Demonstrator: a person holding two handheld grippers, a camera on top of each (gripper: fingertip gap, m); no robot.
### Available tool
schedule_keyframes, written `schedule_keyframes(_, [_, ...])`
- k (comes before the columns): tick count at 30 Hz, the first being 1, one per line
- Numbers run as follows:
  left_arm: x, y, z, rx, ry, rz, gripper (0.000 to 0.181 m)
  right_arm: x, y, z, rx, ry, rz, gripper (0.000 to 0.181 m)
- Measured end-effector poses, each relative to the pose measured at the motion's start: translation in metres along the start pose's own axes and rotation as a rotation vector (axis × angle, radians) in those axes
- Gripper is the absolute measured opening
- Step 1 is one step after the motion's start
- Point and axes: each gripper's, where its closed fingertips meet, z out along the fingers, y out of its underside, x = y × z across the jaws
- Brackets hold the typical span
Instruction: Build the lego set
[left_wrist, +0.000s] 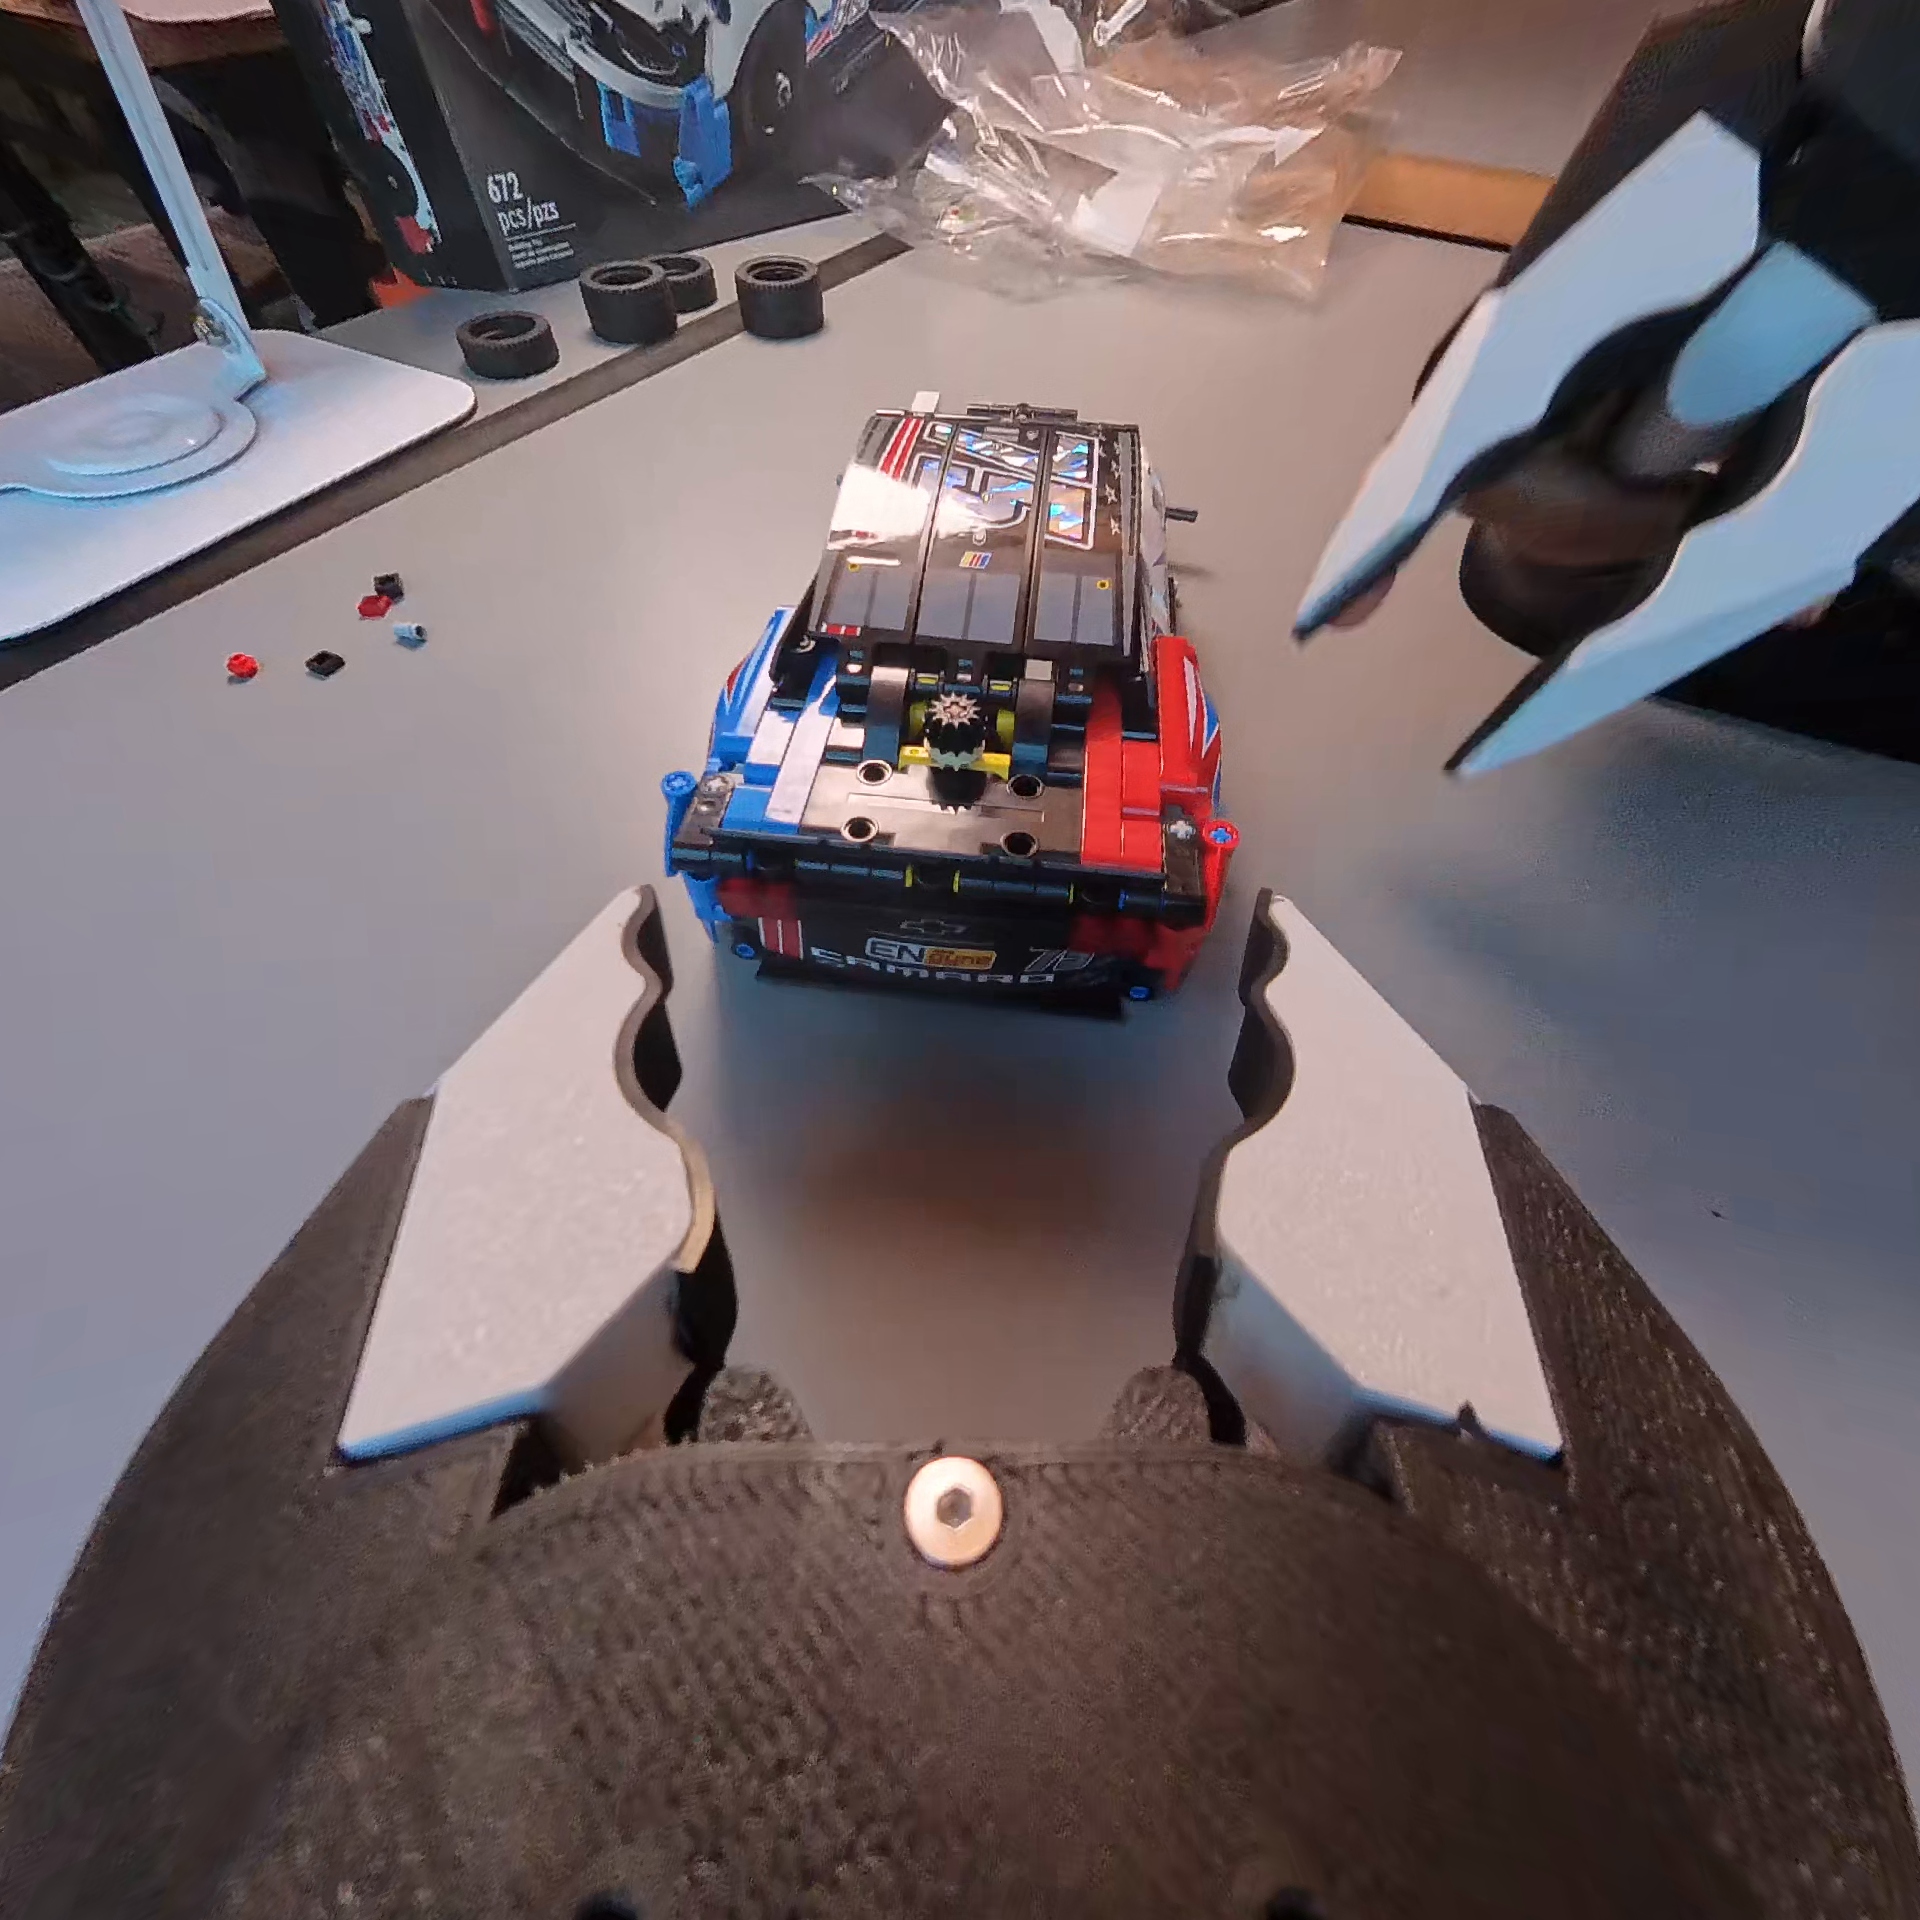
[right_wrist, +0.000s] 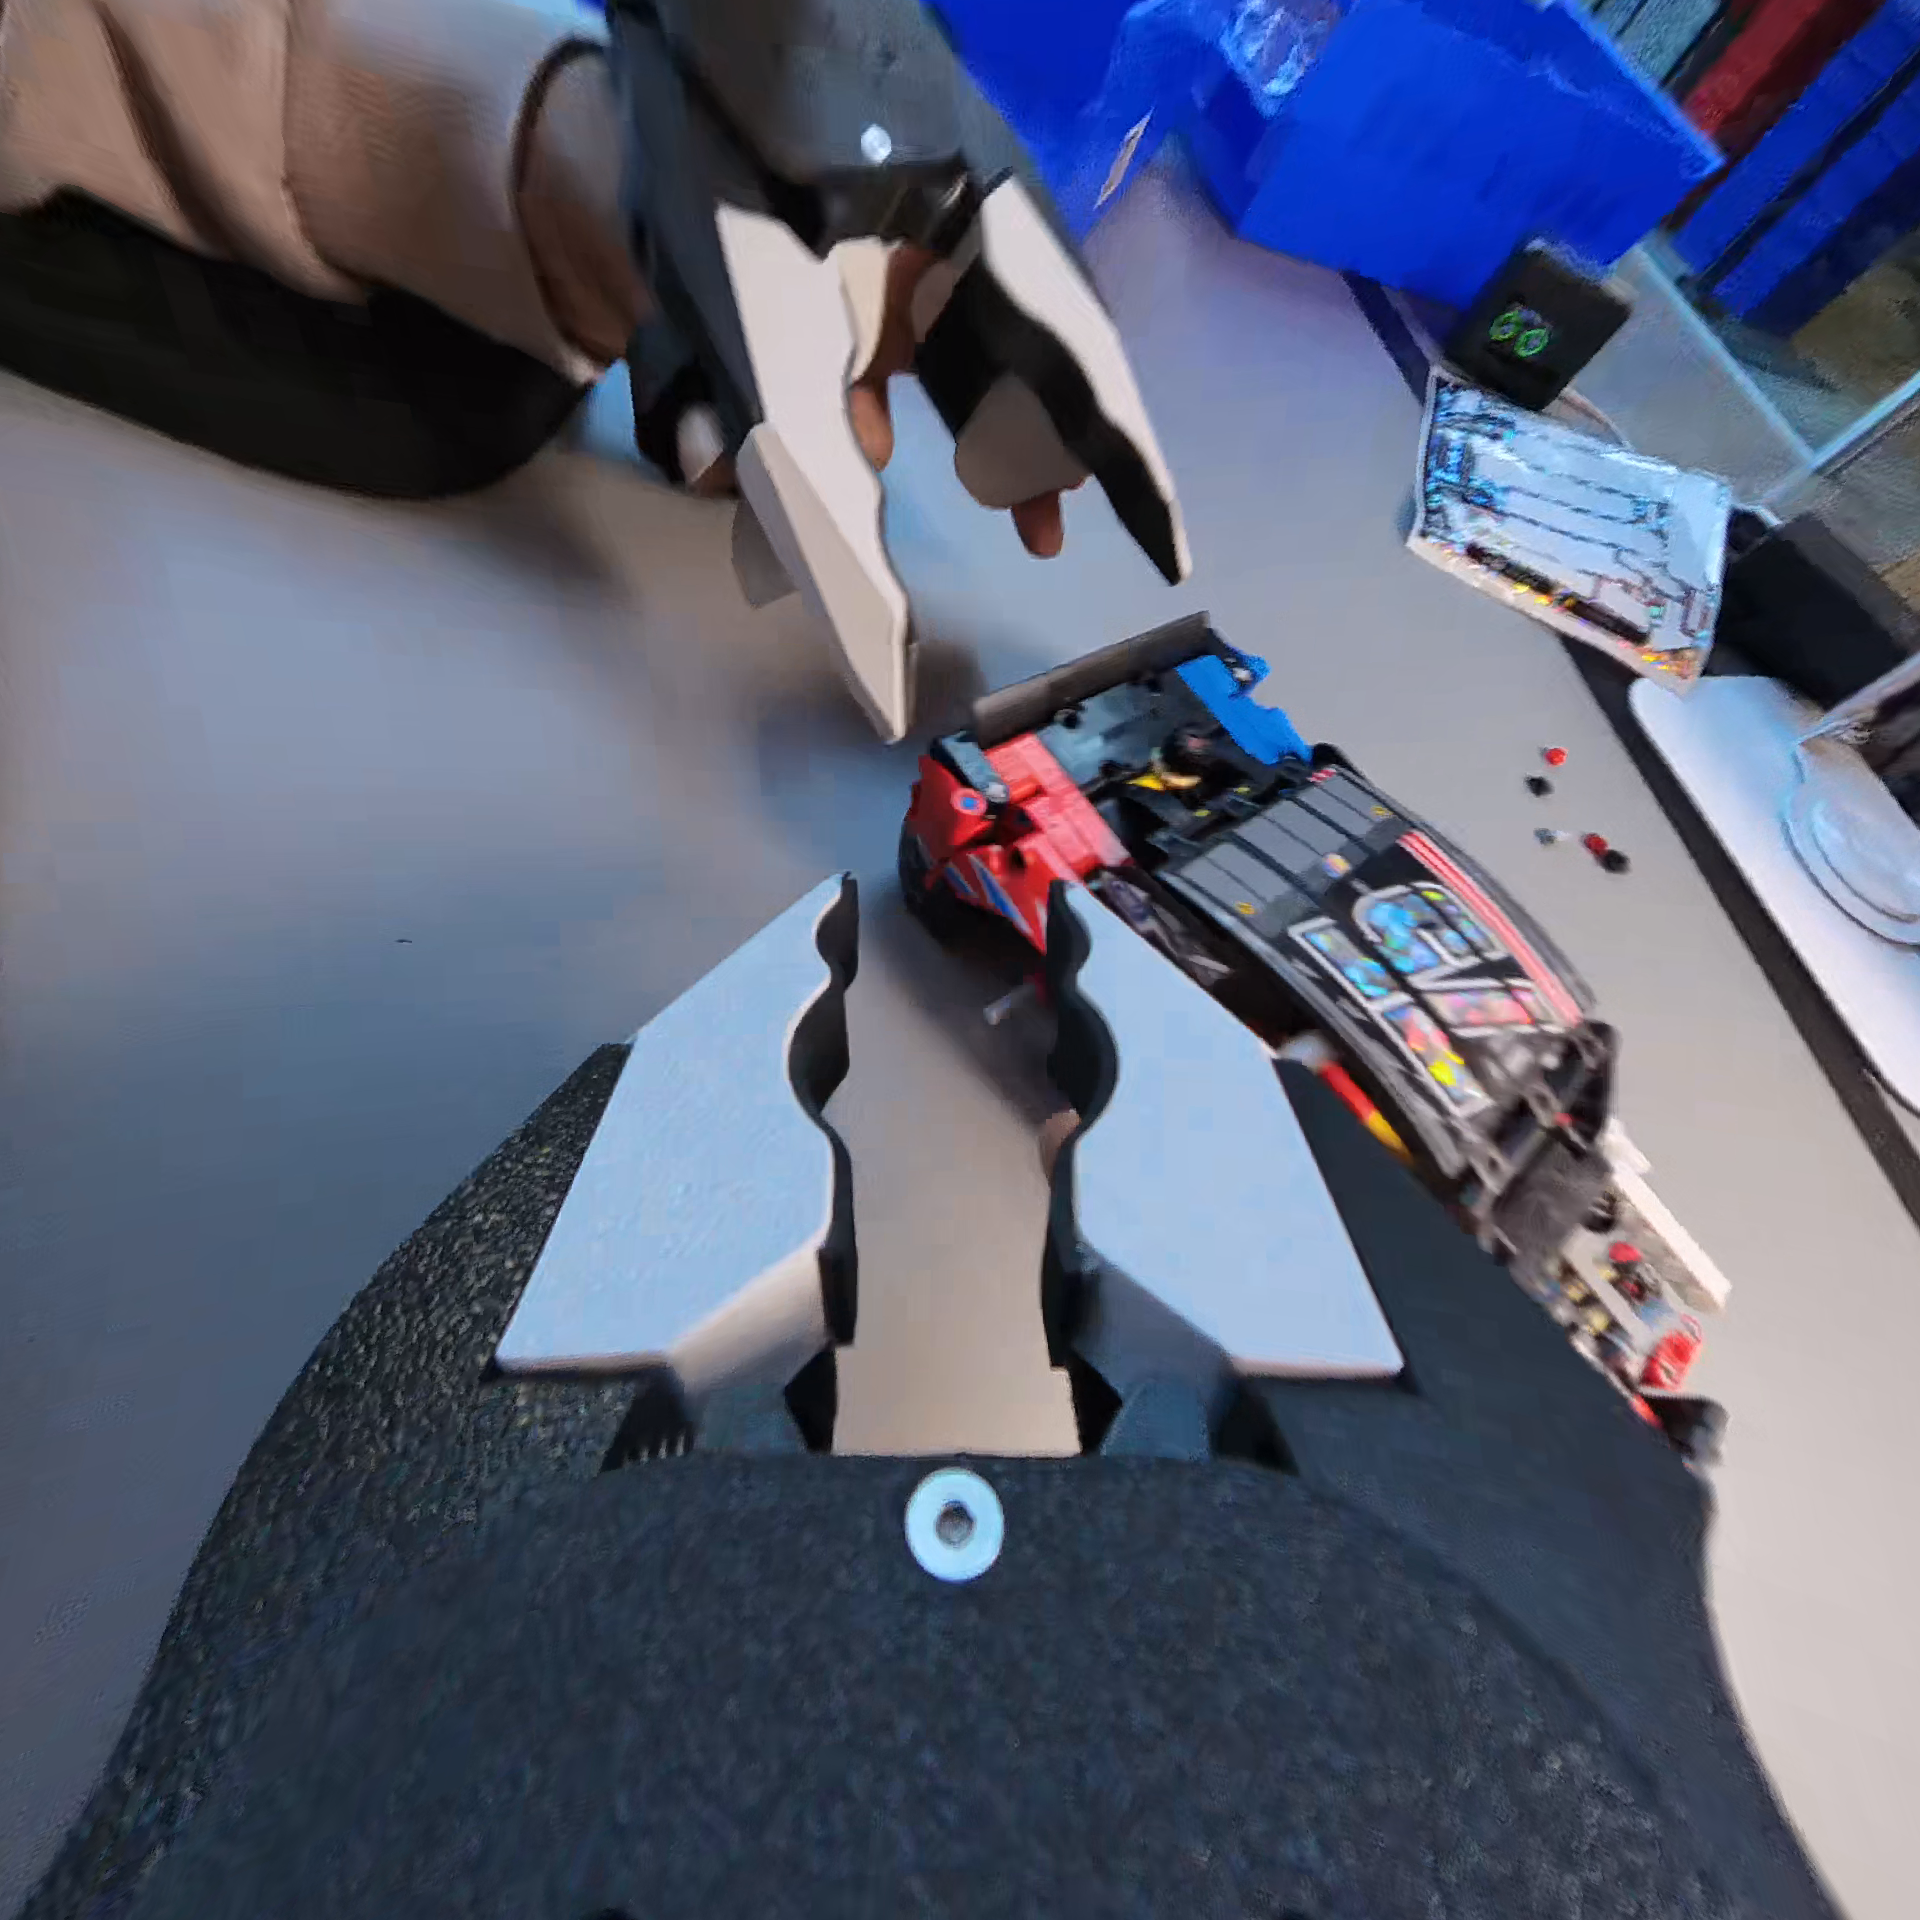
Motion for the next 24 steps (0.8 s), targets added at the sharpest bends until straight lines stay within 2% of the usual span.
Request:
schedule_keyframes(1, [0.000, 0.000, 0.003, -0.009, 0.004, -0.001, 0.109, 0.014, 0.000, -0.012, 0.021, 0.021, 0.029, 0.041])
schedule_keyframes(3, [0.001, 0.003, 0.010, -0.045, 0.019, -0.007, 0.112, 0.044, 0.014, -0.032, -0.001, 0.066, 0.078, 0.060])
schedule_keyframes(5, [0.000, 0.005, 0.018, -0.074, 0.019, 0.009, 0.114, 0.076, 0.041, -0.047, -0.074, 0.144, 0.088, 0.077])
schedule_keyframes(9, [-0.007, 0.007, 0.027, -0.113, 0.005, 0.072, 0.111, 0.118, 0.080, -0.055, -0.154, 0.249, 0.104, 0.092])
schedule_keyframes(12, [-0.011, 0.005, 0.032, -0.111, 0.023, 0.069, 0.106, 0.132, 0.094, -0.049, -0.167, 0.299, 0.104, 0.094])
schedule_keyframes(18, [-0.020, 0.000, 0.032, -0.082, -0.031, 0.093, 0.094, 0.127, 0.117, -0.040, -0.204, 0.303, 0.115, 0.088])
schedule_keyframes(24, [-0.022, -0.002, 0.029, -0.063, -0.085, 0.139, 0.084, 0.125, 0.121, -0.038, -0.169, 0.289, 0.184, 0.083])
